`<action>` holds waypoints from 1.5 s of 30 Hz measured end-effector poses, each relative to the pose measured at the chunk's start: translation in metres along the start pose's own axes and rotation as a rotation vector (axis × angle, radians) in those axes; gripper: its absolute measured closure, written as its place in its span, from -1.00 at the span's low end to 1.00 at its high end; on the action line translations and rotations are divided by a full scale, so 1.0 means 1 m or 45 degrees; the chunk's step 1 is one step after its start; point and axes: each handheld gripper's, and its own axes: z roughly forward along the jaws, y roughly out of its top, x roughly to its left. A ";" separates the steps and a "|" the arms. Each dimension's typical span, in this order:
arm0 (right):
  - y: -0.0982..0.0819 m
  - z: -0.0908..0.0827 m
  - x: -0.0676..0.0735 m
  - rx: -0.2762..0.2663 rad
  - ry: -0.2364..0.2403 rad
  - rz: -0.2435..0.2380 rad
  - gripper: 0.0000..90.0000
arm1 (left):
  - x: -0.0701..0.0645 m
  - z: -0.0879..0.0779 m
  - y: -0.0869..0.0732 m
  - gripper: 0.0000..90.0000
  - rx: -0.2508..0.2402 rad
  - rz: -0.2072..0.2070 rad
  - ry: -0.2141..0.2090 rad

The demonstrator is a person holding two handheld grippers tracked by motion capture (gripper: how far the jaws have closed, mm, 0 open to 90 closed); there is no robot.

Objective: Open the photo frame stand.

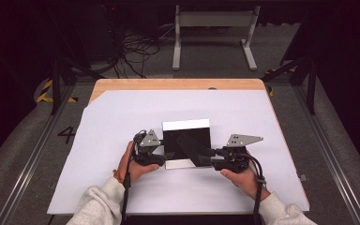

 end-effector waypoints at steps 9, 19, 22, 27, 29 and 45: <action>0.001 -0.002 0.003 0.024 0.029 -0.075 0.39 | -0.002 -0.007 0.000 -0.01 -0.034 0.049 0.018; -0.004 -0.006 0.005 0.073 0.060 -0.092 0.43 | -0.009 -0.011 -0.002 -0.04 -0.047 0.062 -0.024; -0.006 -0.007 0.005 0.079 0.069 -0.089 0.43 | -0.011 -0.008 -0.003 -0.06 -0.033 0.067 -0.041; -0.008 -0.008 0.007 0.082 0.088 -0.114 0.43 | -0.013 -0.001 -0.004 -0.08 0.011 0.062 -0.085; -0.007 -0.008 0.009 0.081 0.090 -0.124 0.43 | -0.014 0.001 -0.004 -0.07 0.024 0.072 -0.076; -0.005 -0.006 0.008 0.092 0.000 -0.203 0.49 | -0.015 0.003 0.002 0.14 -0.016 0.128 0.071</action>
